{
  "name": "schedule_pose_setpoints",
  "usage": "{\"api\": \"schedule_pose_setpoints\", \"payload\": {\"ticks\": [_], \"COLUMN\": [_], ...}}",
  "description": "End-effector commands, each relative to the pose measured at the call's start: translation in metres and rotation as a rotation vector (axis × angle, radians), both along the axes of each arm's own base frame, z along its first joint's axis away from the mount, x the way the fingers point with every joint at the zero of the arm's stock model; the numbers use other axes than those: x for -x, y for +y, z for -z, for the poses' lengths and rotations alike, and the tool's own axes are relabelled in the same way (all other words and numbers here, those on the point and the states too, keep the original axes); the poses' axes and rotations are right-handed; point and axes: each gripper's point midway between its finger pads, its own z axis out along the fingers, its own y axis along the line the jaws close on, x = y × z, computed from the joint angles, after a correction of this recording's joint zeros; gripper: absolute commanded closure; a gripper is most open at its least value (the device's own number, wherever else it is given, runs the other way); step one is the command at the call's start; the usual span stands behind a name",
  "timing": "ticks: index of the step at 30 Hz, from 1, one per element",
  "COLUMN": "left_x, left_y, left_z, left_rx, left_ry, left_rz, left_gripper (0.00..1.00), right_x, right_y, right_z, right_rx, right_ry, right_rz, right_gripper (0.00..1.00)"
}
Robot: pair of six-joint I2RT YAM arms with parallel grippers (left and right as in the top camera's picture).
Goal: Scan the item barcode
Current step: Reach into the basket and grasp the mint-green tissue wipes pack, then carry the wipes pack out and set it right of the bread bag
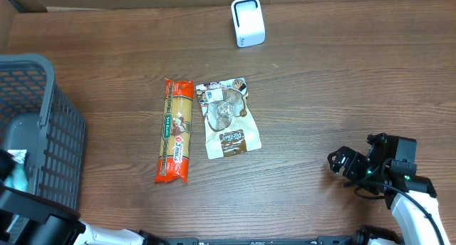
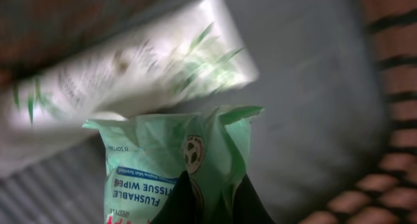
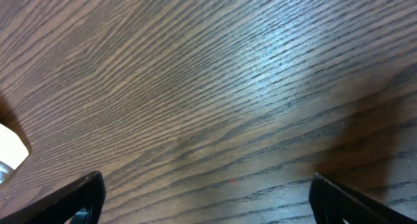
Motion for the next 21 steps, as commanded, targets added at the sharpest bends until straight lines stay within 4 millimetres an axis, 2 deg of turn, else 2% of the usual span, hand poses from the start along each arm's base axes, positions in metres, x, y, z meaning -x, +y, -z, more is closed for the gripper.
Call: {"api": "schedule_pose_setpoints", "payload": {"ticks": [1,2,6,12,15,18,21], "left_x": [-0.042,-0.051,-0.071,-0.102,-0.113,-0.121,-0.123], "left_y": [0.004,0.003,-0.010,-0.059,-0.096,-0.146,-0.207], "left_z": [-0.066,-0.094,-0.145,-0.227,-0.260,-0.285,-0.299], "left_rx": [-0.019,-0.034,-0.061,-0.138,-0.192,-0.248,-0.260], "left_ry": [-0.235,-0.298,-0.425,-0.616,-0.652,-0.679,-0.680], "left_rz": [0.050,0.077,0.149,0.324,0.416,0.556,0.709], "left_gripper": [0.96,0.96,0.96,0.96,0.96,0.96,0.96], "right_x": [-0.001,-0.001,-0.001,-0.001,-0.001,-0.001,-0.001], "right_y": [0.000,0.000,0.000,0.000,0.000,0.000,0.000], "right_z": [0.000,0.000,0.000,0.000,0.000,0.000,0.000], "right_rx": [0.002,0.002,0.002,0.002,0.003,0.002,0.002], "right_ry": [-0.003,-0.003,-0.003,-0.003,-0.003,-0.003,-0.003], "right_rz": [0.001,0.000,0.001,0.001,0.000,0.000,0.001], "right_gripper": [0.00,0.00,0.00,0.00,0.00,0.00,0.00]}}
